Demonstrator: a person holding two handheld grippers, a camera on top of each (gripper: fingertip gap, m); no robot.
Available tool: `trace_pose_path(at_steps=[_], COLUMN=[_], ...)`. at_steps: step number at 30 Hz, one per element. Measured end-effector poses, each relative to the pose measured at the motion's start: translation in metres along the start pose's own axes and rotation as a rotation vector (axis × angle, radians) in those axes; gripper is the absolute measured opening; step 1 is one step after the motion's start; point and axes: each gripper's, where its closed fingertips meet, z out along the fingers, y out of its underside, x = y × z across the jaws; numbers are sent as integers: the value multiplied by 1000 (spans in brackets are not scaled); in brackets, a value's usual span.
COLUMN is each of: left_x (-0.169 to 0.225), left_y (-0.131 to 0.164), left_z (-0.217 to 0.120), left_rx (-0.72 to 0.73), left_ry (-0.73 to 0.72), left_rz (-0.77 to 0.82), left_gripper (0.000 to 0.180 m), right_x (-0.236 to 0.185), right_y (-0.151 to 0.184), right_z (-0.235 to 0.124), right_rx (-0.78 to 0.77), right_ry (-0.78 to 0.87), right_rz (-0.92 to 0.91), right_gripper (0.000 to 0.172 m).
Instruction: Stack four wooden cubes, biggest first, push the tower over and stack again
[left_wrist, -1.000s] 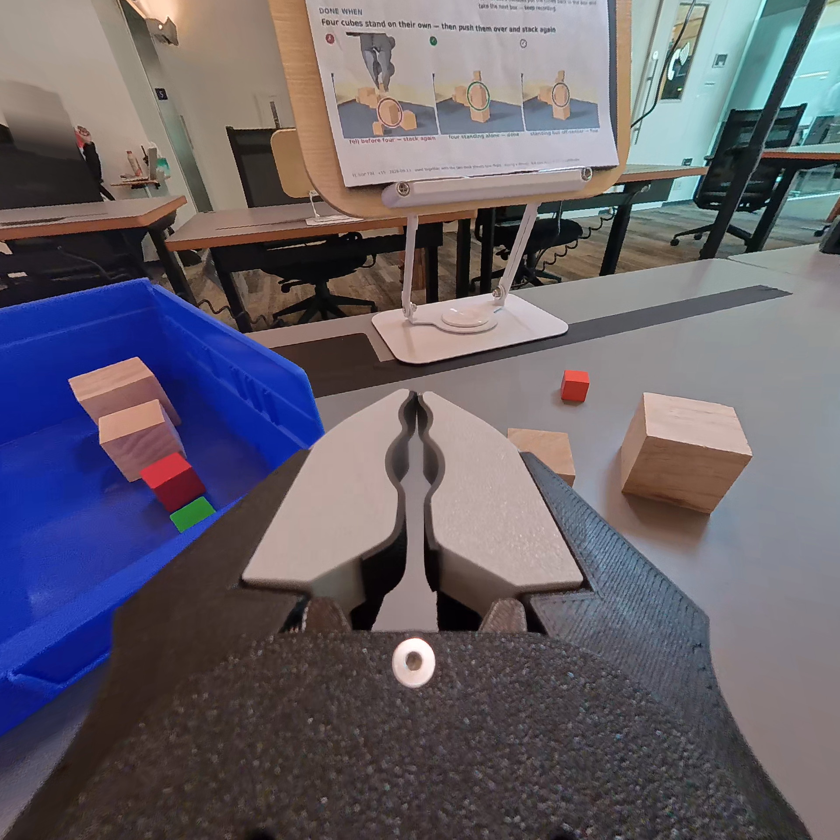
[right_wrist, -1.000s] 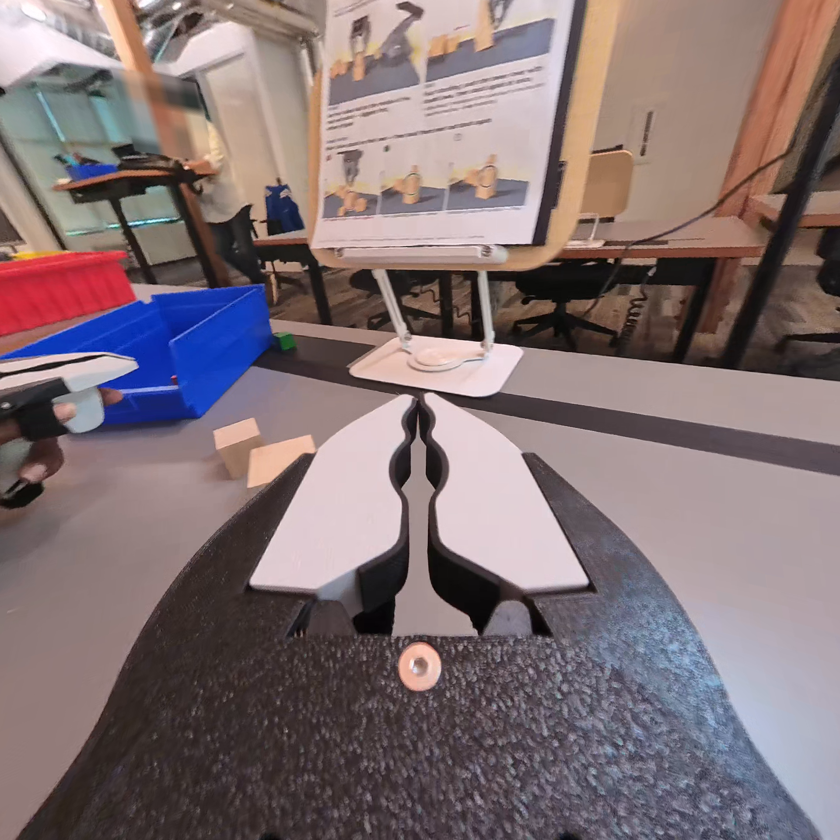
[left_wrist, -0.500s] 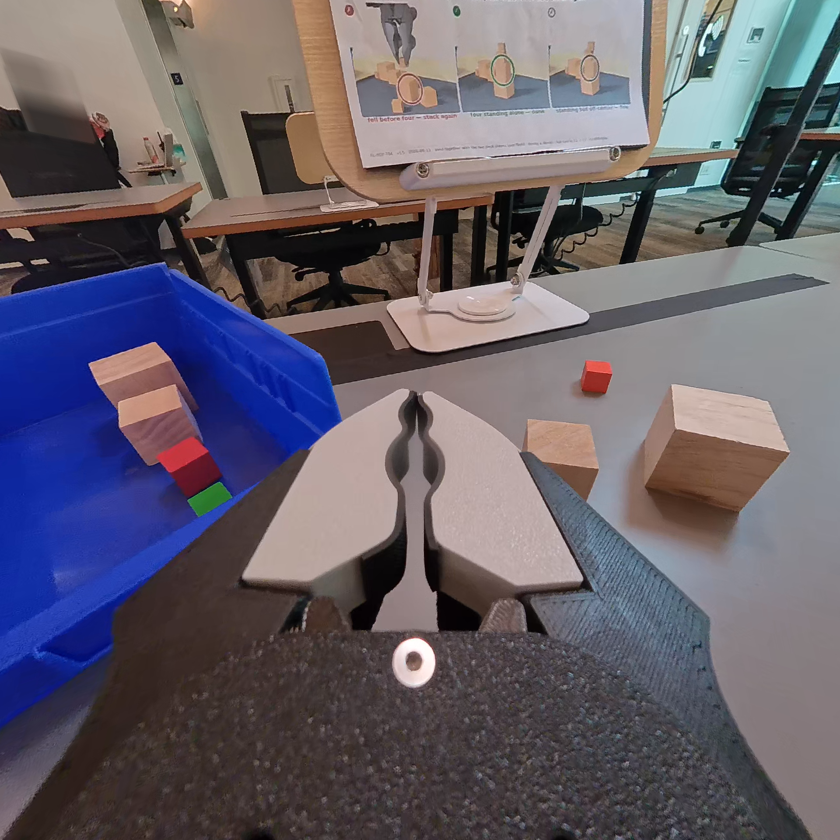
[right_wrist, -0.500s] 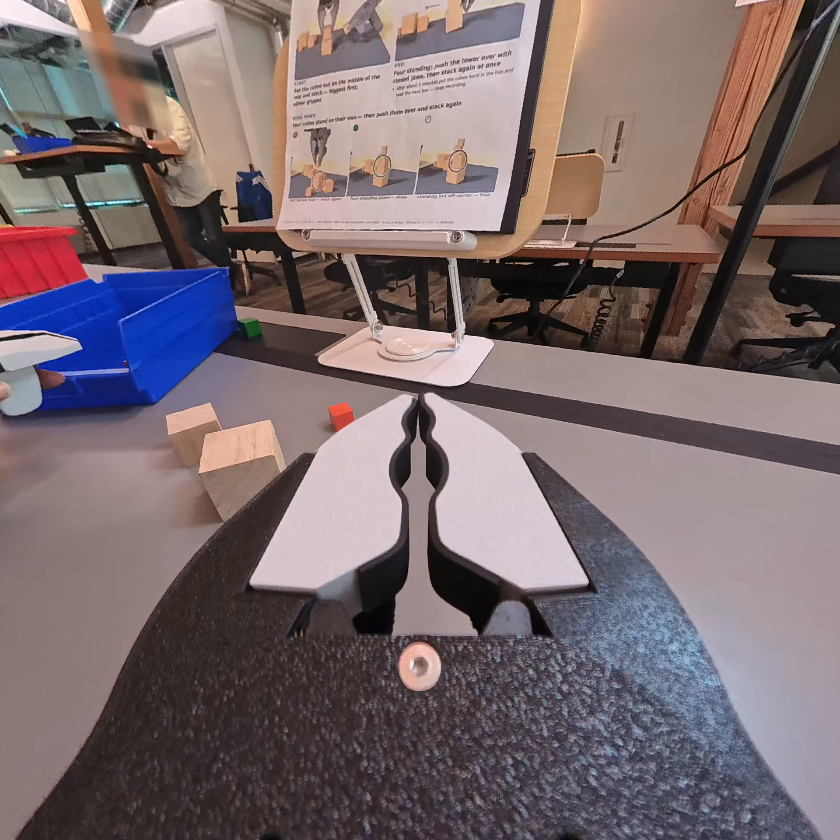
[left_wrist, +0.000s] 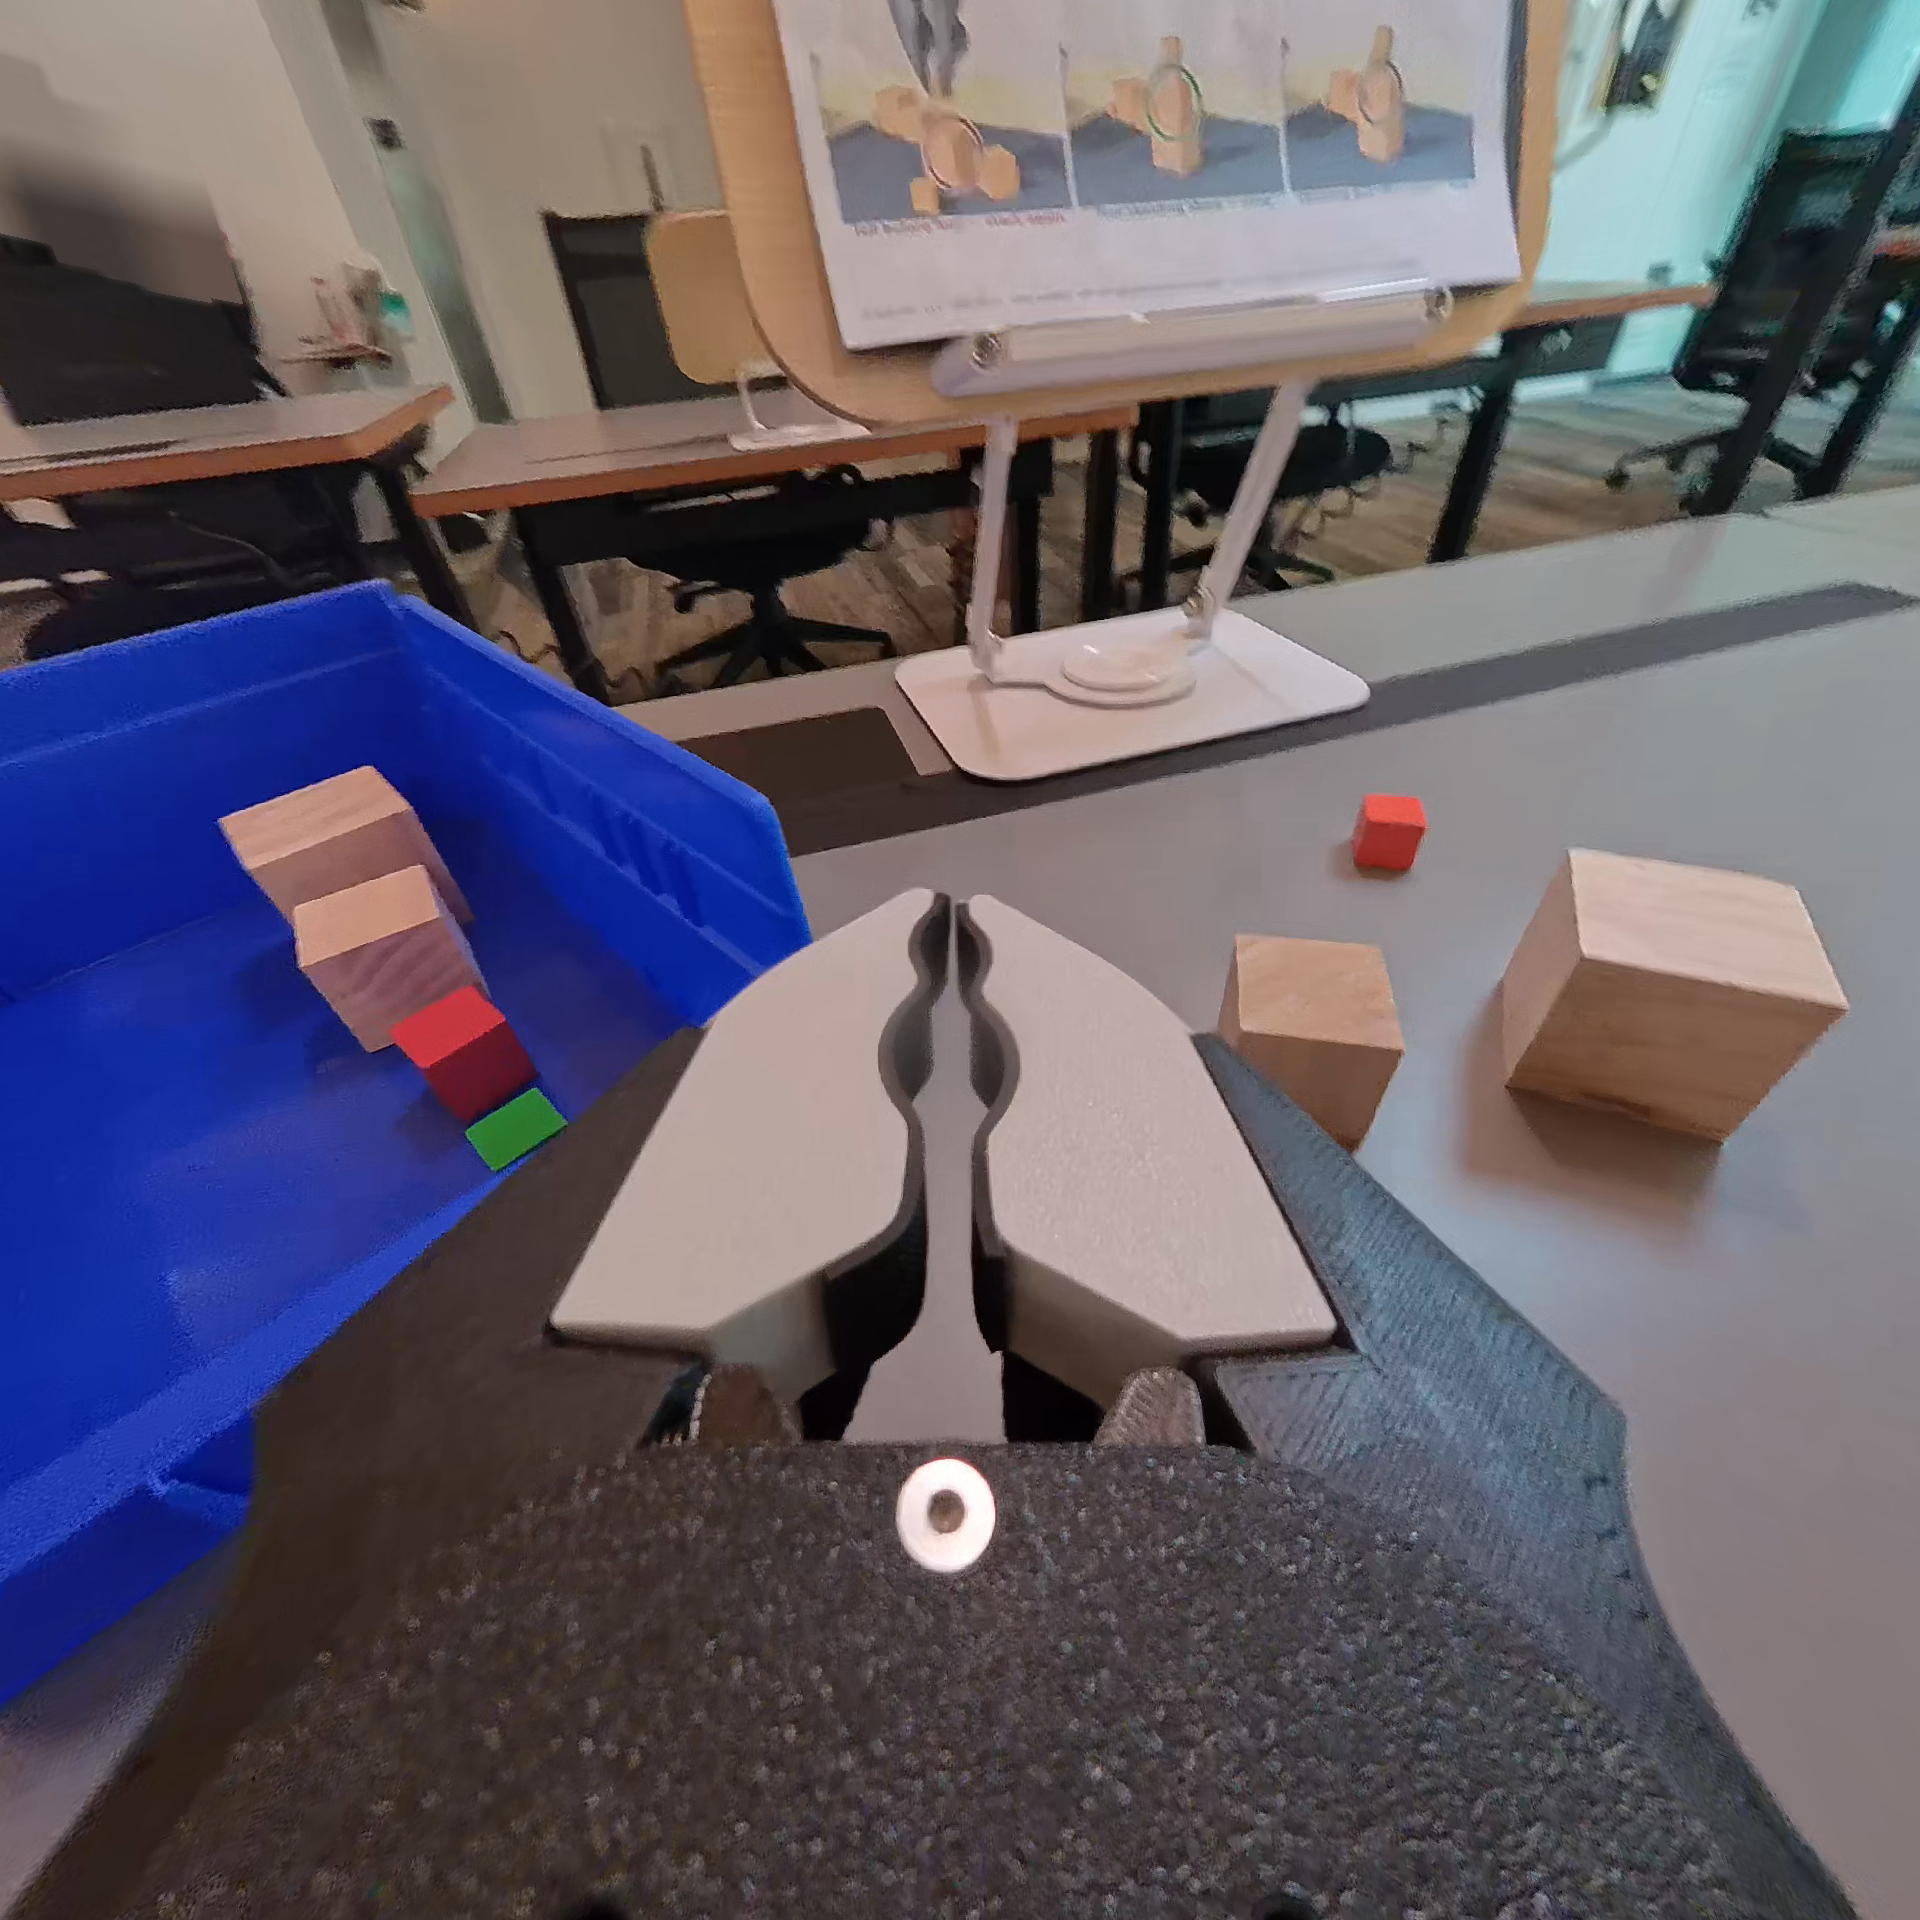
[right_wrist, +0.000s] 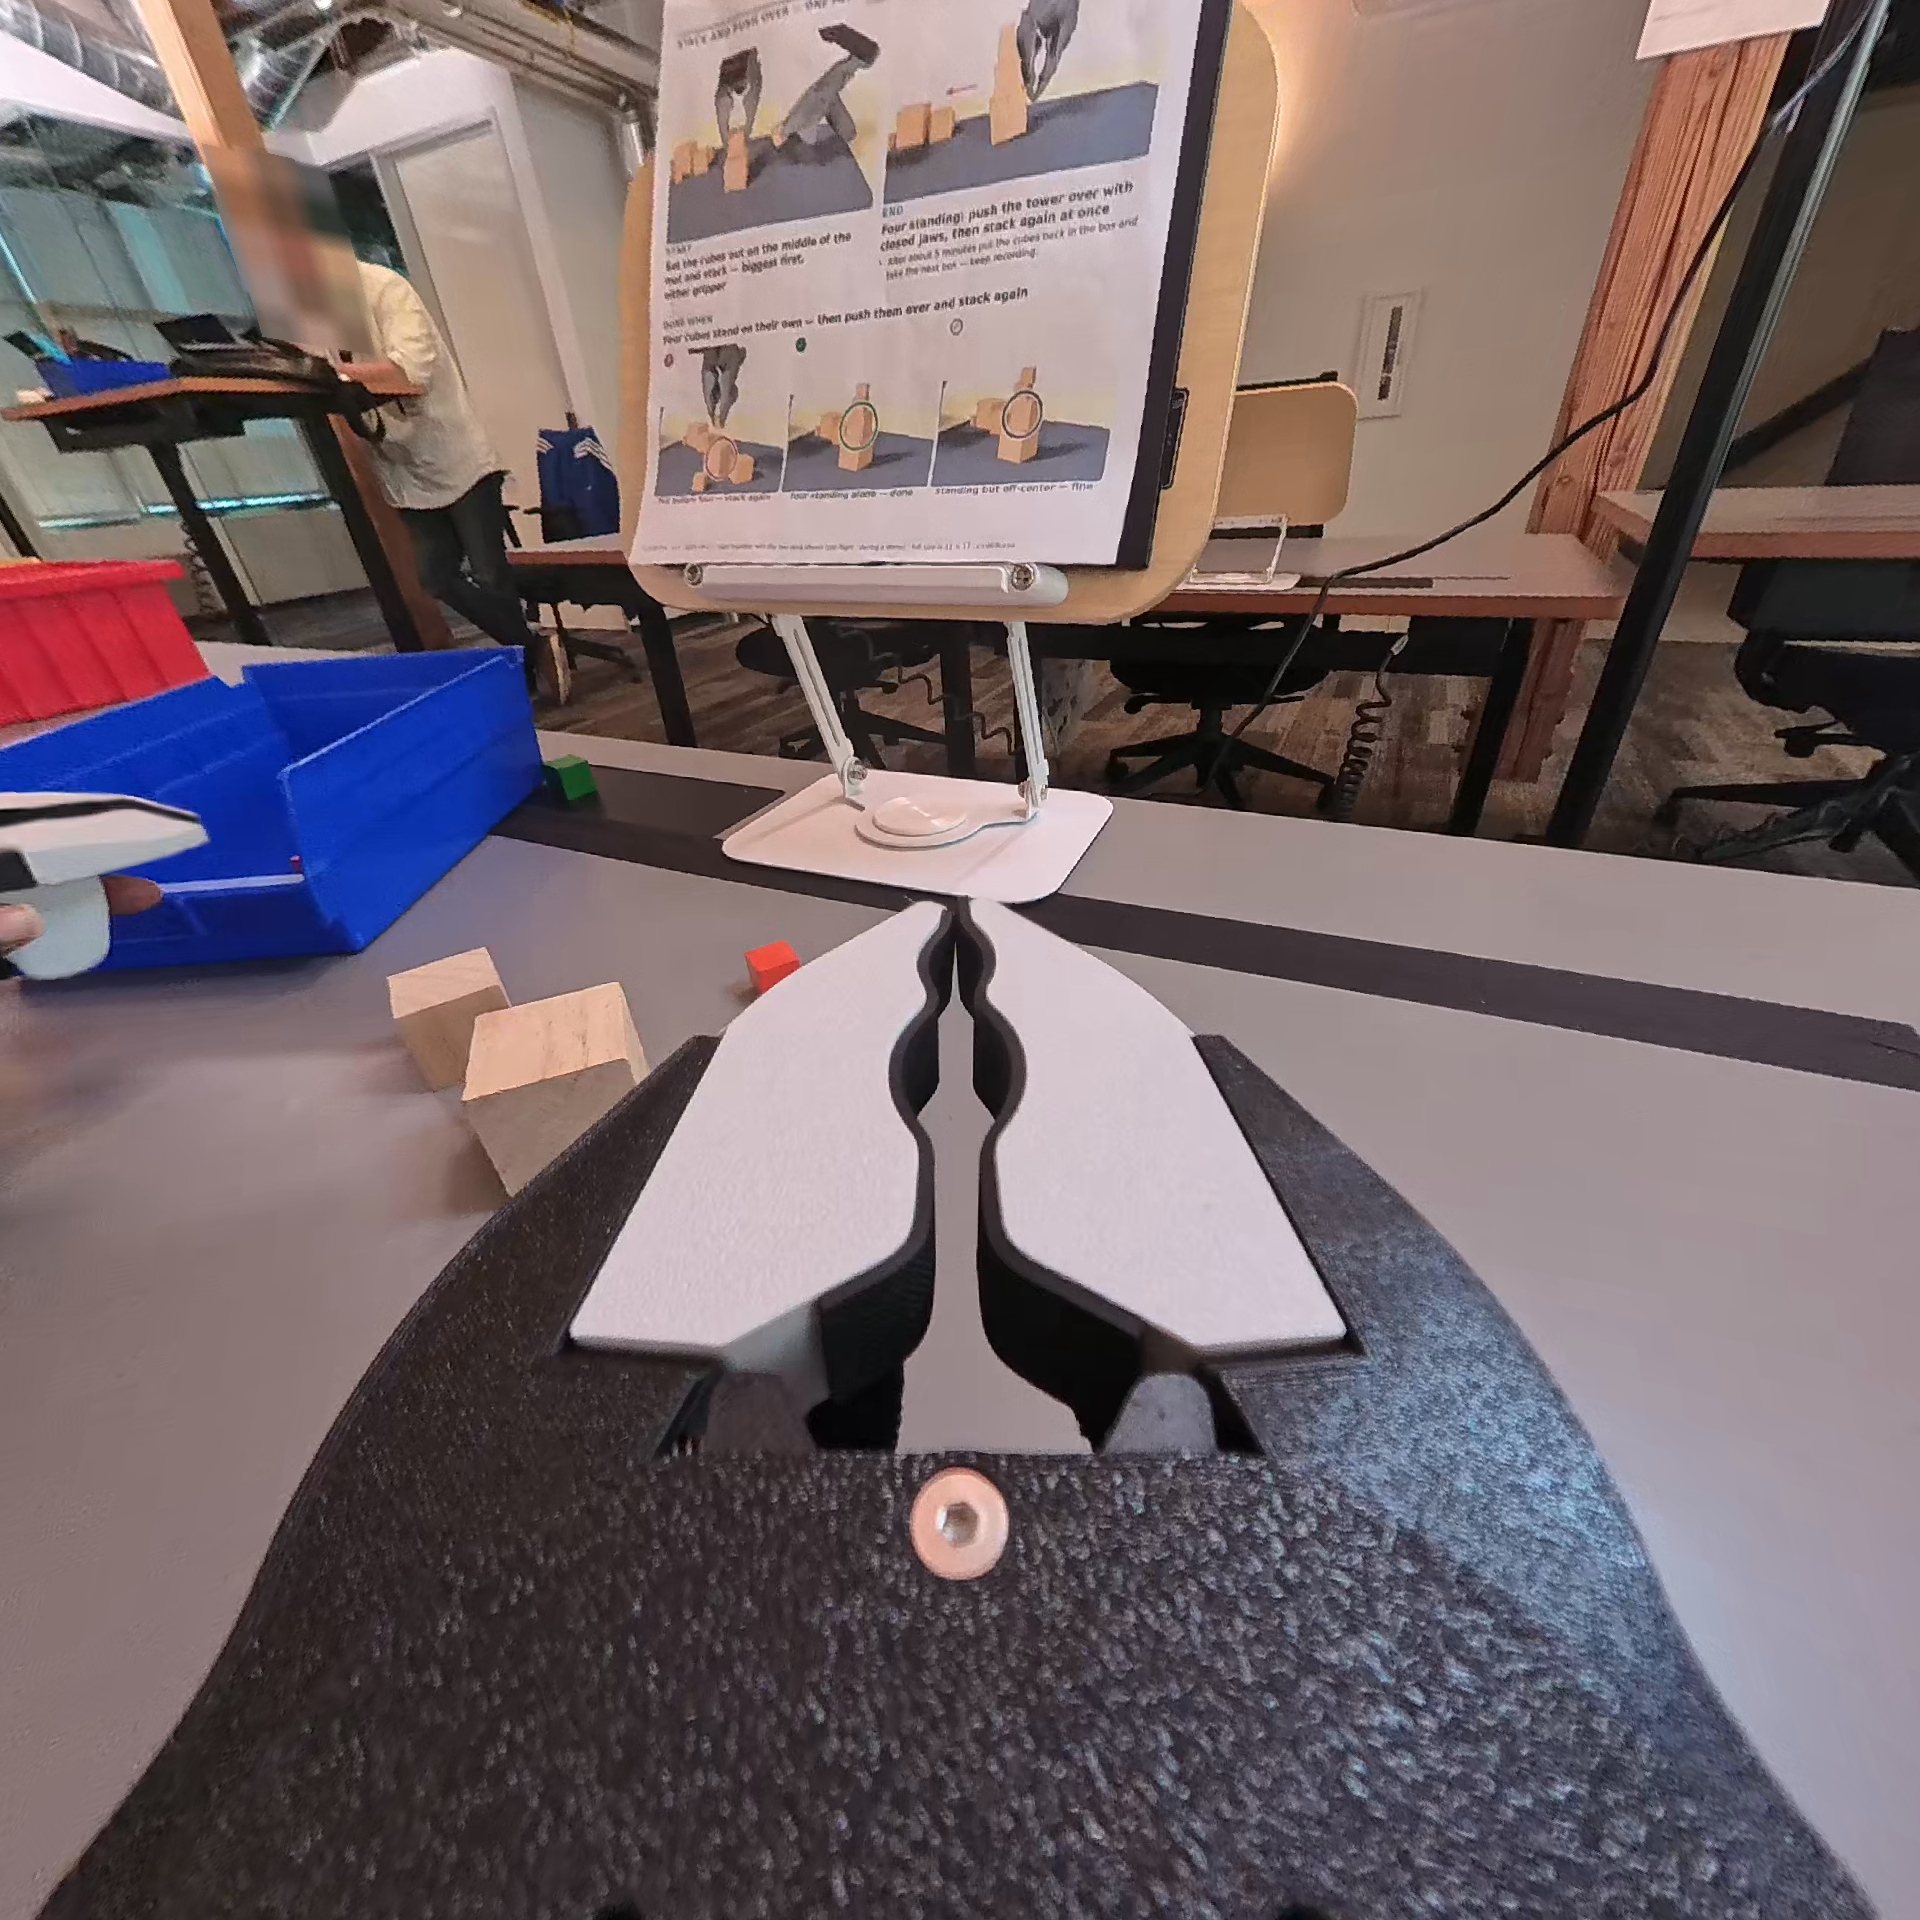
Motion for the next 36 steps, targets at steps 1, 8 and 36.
trace_pose_path(at_steps=[1,8,36], left_x=[1,-56,-231], left_y=[3,28,105], left_z=[1,-3,-101], left_rx=[-35,-328,-809], left_ry=[38,89,122], left_rz=[13,248,660], left_gripper=[11,41,34], right_x=[0,6,1], right_y=[-1,-1,21], right_z=[-1,-2,5], right_rx=[1,-8,-99], right_ry=[-1,-3,-38], right_rz=[-1,20,34], right_gripper=[0,0,0])
